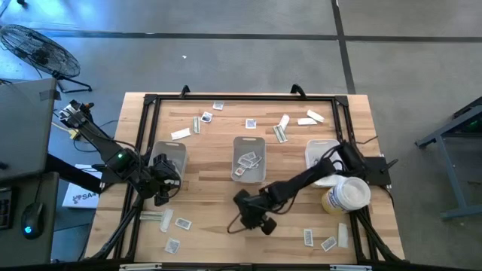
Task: Pick & Place First Aid Supplies
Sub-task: Put the ointment pack into the right gray bin
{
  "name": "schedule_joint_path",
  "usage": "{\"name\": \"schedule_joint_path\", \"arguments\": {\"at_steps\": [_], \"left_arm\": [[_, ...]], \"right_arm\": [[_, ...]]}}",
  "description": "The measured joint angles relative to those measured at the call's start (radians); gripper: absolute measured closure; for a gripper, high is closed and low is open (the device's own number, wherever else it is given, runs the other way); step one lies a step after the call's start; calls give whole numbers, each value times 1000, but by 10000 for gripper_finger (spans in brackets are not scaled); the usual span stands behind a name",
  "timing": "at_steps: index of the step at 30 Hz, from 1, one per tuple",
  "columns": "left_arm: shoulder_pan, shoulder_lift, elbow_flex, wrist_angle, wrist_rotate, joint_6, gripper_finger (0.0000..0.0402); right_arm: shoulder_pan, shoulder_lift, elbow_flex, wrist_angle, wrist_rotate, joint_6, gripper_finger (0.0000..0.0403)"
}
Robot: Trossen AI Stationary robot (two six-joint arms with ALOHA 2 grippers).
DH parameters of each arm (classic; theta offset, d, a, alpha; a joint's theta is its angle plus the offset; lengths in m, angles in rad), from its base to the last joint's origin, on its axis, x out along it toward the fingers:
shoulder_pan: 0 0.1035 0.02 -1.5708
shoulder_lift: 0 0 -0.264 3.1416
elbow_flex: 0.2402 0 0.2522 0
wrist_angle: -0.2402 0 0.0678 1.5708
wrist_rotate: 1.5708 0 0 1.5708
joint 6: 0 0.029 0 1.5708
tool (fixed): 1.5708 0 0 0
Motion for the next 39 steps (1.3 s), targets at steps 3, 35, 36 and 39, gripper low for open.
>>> {"name": "schedule_joint_path", "arguments": {"at_steps": [3, 35, 36, 39], "left_arm": [[0, 0, 0, 0, 0, 0, 273], [0, 0, 0, 0, 11, 0, 273], [0, 0, 0, 0, 11, 0, 273], [0, 0, 0, 0, 11, 0, 273]], "right_arm": [[-48, 0, 0, -9, 2, 71, 263], [-126, 130, 313, -361, -99, -155, 263], [-125, 144, 338, -386, -103, -163, 263], [-125, 176, 387, -443, -117, -187, 263]]}}
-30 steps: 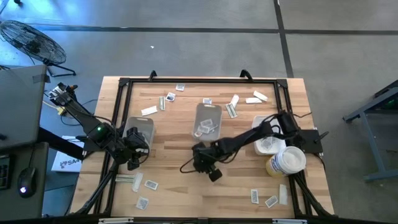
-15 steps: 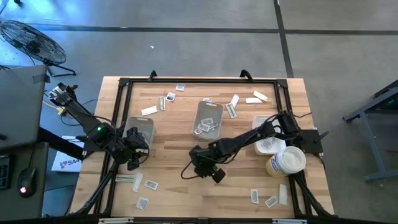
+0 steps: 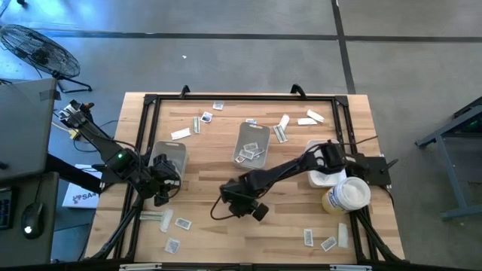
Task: Pick & Place First Aid Supplies
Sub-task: Put the ointment pack into the right gray bin
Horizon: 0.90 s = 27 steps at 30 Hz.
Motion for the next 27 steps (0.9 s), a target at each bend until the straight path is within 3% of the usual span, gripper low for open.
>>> {"name": "schedule_joint_path", "arguments": {"at_steps": [8, 18, 27], "left_arm": [[0, 0, 0, 0, 0, 0, 273], [0, 0, 0, 0, 0, 0, 273], [0, 0, 0, 0, 0, 0, 273]], "right_arm": [[-1, 6, 10, -14, 12, -81, 267], [-10, 5, 9, -34, 24, -89, 342], [-11, 5, 8, -36, 41, -91, 381]]}}
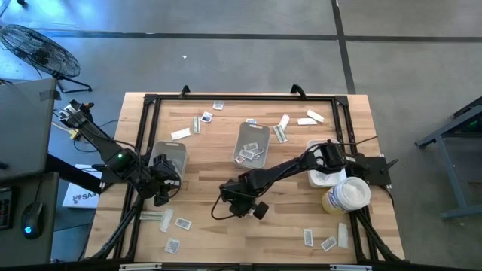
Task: Pick & Place First Aid Supplies
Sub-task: Put the ointment pack into the right gray bin
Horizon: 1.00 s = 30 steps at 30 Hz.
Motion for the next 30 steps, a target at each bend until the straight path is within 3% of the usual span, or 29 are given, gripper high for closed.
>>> {"name": "schedule_joint_path", "arguments": {"at_steps": [10, 19, 30], "left_arm": [[0, 0, 0, 0, 0, 0, 273], [0, 0, 0, 0, 0, 0, 273], [0, 0, 0, 0, 0, 0, 273]], "right_arm": [[-2, -23, -2, -15, 69, 71, 402], [-51, -133, 54, -17, 123, 159, 402], [-260, -215, 107, -65, 571, 261, 402]]}}
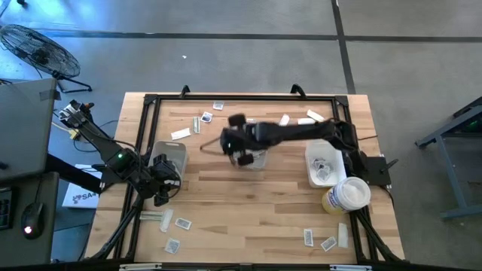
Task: Pick & Place First Aid Supplies
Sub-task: Put the ointment pack into the right gray bin
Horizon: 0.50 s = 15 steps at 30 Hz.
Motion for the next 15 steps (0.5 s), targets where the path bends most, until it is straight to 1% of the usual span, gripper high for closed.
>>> {"name": "schedule_joint_path", "arguments": {"at_steps": [1, 3, 7, 9, 13, 15], "left_arm": [[0, 0, 0, -1, 0, 0, 273], [0, 0, 0, 0, 0, 0, 273], [0, 0, 0, 0, 0, 0, 273], [0, 0, 0, 0, 0, 0, 273], [0, 0, 0, 0, 0, 0, 273], [0, 0, 0, 0, 0, 0, 273]], "right_arm": [[-21, 0, -2, -19, 4, -1, 402], [-63, 4, -20, -22, -24, -3, 402], [-115, 7, -92, -33, -211, -6, 402], [-119, 7, -123, -26, -280, -5, 402], [-96, 8, -158, -17, -332, -5, 402], [-75, 8, -160, -10, -376, -7, 402]]}}
